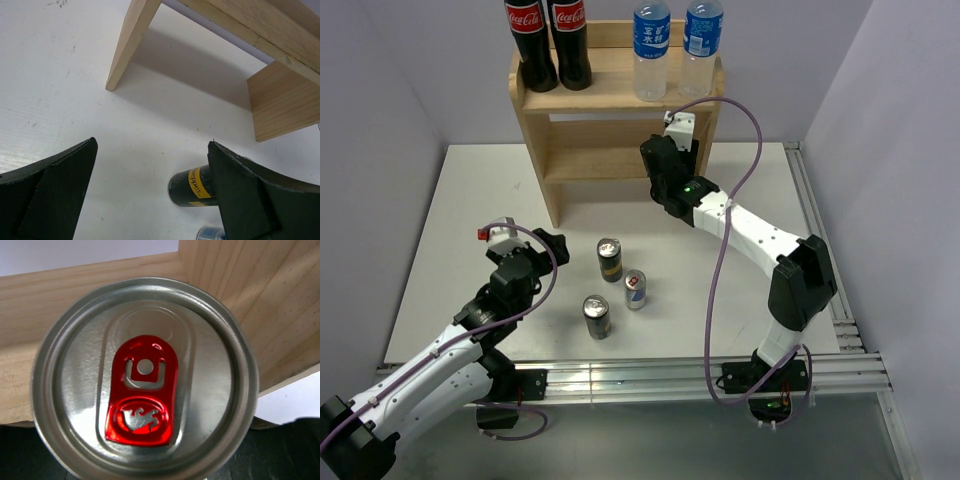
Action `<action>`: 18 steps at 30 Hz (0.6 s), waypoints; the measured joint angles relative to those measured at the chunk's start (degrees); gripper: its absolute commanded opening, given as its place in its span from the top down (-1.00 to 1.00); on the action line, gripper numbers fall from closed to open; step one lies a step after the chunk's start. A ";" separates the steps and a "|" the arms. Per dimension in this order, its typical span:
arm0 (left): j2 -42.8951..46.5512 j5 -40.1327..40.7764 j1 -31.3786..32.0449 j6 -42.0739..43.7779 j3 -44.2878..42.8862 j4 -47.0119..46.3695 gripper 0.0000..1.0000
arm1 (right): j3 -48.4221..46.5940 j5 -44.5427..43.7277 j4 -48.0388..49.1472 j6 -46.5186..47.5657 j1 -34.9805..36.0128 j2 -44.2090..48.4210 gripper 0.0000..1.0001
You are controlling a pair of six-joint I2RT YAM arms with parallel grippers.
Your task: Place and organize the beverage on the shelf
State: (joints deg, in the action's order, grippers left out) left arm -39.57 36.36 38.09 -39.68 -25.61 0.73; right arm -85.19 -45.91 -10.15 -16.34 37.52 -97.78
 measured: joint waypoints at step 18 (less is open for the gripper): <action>-0.57 0.15 0.00 -0.02 0.00 -0.02 -0.99 | -1.92 -1.77 3.48 0.81 -2.10 -2.91 1.00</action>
State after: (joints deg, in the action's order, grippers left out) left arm -40.14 36.51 38.09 -39.70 -25.61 0.71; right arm -87.11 -47.68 -6.68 -15.53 35.42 -100.68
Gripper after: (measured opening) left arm 0.993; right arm 0.620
